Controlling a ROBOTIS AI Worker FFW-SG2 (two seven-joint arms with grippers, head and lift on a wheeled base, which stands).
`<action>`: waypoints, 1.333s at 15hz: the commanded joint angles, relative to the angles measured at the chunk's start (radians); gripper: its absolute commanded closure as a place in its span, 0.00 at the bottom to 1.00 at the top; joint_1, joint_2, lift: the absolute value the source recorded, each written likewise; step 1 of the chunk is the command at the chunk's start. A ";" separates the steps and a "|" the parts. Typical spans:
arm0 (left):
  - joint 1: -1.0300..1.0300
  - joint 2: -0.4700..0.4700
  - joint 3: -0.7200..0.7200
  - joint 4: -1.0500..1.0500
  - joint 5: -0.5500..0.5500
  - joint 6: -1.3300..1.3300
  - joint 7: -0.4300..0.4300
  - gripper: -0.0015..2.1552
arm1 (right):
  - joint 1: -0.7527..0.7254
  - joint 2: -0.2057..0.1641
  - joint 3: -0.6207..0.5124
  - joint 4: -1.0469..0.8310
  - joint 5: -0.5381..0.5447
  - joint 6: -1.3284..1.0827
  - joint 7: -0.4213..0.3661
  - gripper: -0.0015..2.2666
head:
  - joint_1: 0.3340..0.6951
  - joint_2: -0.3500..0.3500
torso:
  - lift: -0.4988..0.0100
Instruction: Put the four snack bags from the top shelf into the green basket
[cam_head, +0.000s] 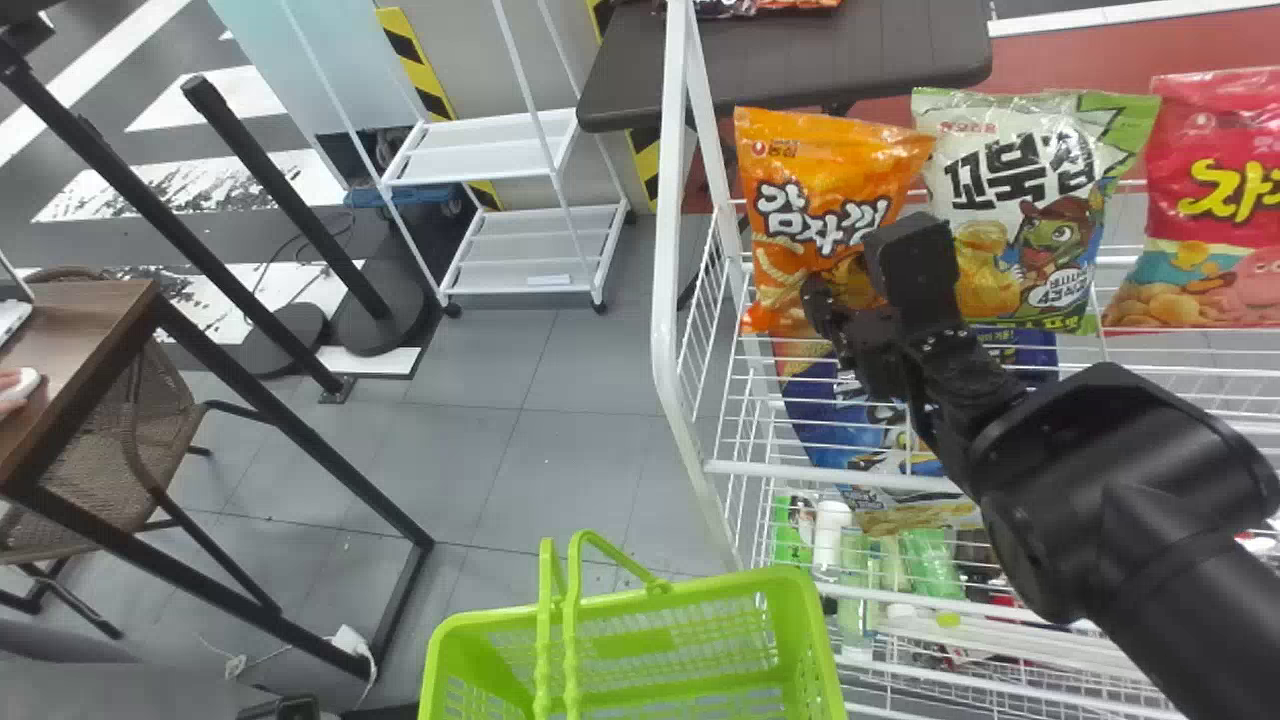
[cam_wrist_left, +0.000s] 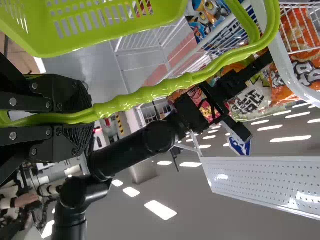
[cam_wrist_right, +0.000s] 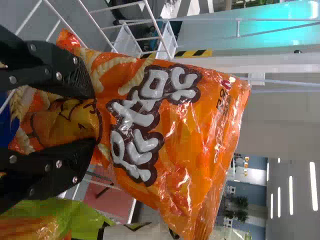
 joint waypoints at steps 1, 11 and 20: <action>0.001 -0.003 0.003 0.000 0.003 0.000 -0.010 1.00 | 0.004 0.001 0.003 -0.006 0.018 0.004 -0.001 0.99 | 1.00 1.00 | 0.98; -0.017 -0.003 0.032 0.018 0.020 0.000 -0.010 1.00 | 0.190 0.001 -0.026 -0.298 0.165 0.080 -0.010 0.99 | 1.00 1.00 | 0.98; -0.135 -0.003 0.052 0.018 -0.010 0.120 -0.010 1.00 | 0.563 0.001 -0.122 -0.852 0.224 0.384 -0.018 0.99 | 1.00 1.00 | 0.98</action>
